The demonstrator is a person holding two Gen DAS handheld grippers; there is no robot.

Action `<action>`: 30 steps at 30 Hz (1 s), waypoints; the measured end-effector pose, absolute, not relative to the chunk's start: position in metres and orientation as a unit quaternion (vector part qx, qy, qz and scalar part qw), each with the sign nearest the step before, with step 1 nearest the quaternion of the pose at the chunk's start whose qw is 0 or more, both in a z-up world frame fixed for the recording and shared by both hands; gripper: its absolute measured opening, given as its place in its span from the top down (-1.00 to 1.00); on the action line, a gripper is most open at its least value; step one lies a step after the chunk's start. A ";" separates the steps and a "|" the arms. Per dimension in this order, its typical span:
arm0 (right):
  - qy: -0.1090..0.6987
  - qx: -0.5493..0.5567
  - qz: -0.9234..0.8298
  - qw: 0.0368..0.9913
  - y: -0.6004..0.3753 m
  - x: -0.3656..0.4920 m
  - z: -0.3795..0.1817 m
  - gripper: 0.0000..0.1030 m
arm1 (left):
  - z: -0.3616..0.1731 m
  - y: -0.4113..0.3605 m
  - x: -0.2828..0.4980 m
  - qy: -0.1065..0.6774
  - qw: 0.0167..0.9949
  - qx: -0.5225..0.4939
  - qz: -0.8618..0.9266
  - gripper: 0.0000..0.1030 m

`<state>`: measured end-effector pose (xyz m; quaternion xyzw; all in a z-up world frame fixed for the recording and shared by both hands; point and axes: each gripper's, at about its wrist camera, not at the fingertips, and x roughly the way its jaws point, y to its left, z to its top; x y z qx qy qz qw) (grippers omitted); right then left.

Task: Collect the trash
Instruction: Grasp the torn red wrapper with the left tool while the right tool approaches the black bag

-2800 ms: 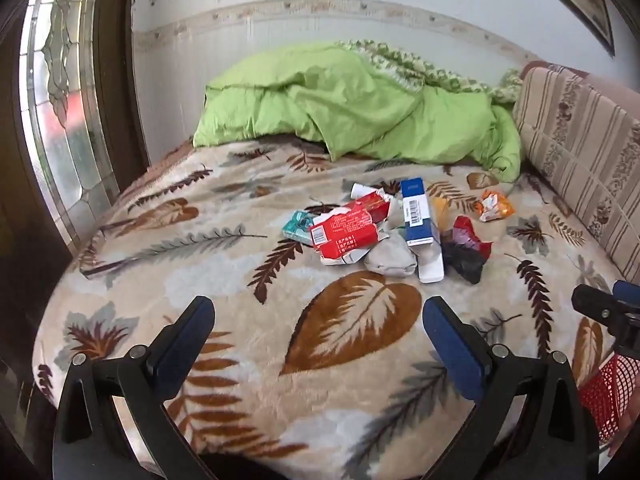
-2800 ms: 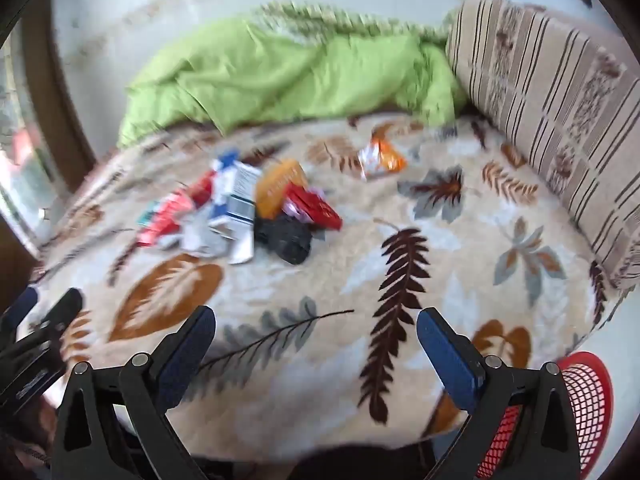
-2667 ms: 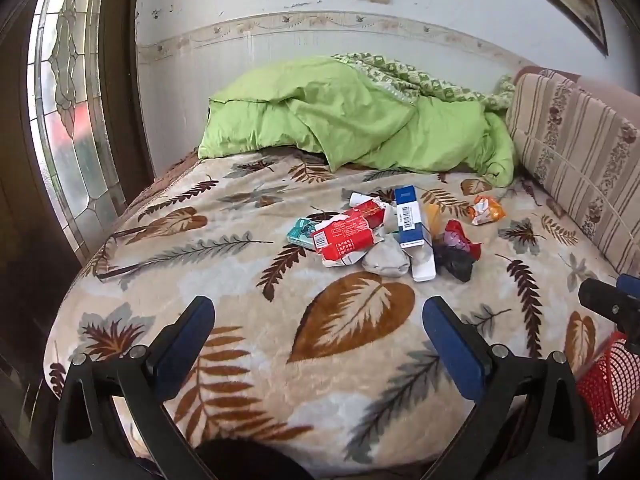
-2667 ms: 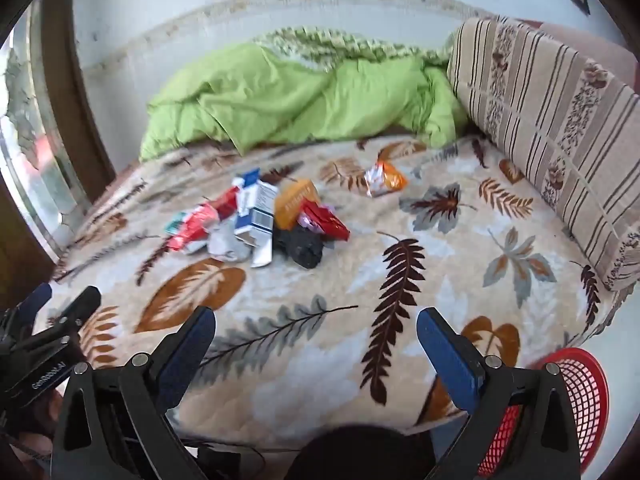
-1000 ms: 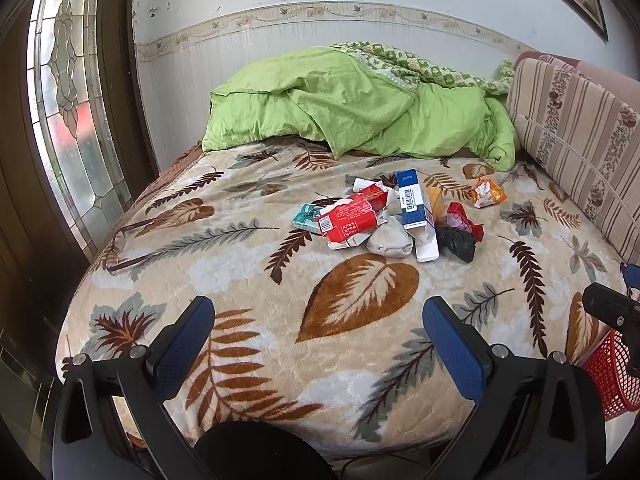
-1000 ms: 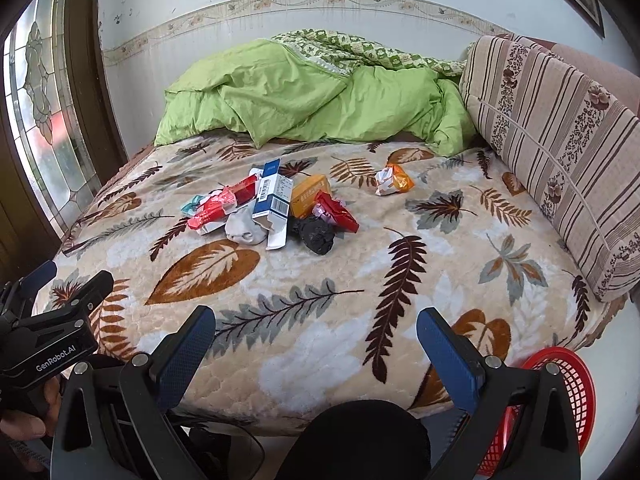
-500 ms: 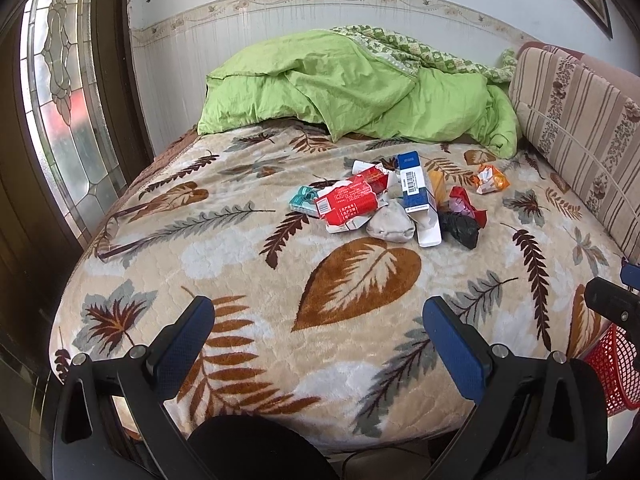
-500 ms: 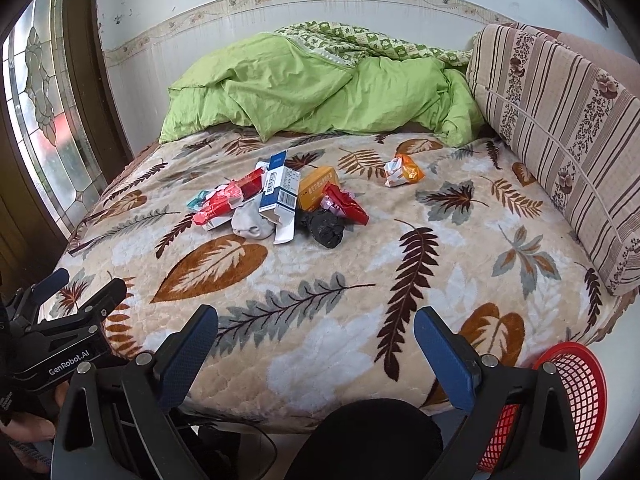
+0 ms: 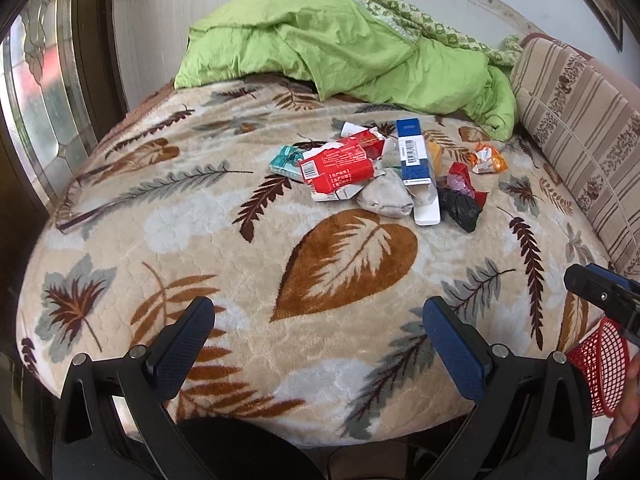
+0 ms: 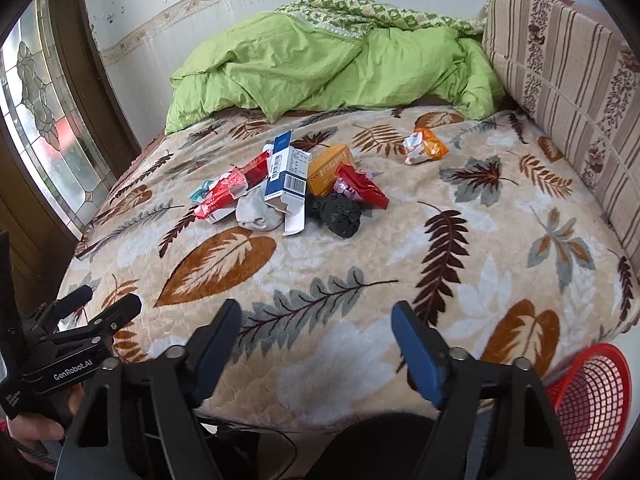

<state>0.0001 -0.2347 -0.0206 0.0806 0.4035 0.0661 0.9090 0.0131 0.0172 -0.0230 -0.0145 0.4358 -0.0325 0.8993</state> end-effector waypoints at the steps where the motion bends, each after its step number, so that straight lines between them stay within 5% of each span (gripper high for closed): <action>1: 0.407 0.088 0.073 0.906 -0.237 0.007 -0.022 -0.41 | -0.025 0.019 0.018 0.436 0.899 -0.013 -0.035 -1.00; 6: 0.411 0.107 0.081 0.901 -0.249 0.045 -0.028 -0.38 | -0.032 0.029 0.057 0.456 0.888 -0.020 -0.053 -0.63; 15: 0.433 0.113 0.102 0.888 -0.251 0.116 -0.059 -0.28 | -0.042 0.021 0.130 0.459 0.882 -0.041 -0.098 -0.28; 27: 0.456 0.110 0.069 0.880 -0.253 0.178 -0.096 -0.27 | -0.073 -0.007 0.192 0.462 0.876 -0.007 -0.141 -0.03; 30: 0.463 0.115 0.069 0.876 -0.251 0.182 -0.103 0.16 | -0.079 -0.011 0.198 0.463 0.875 0.001 -0.139 0.43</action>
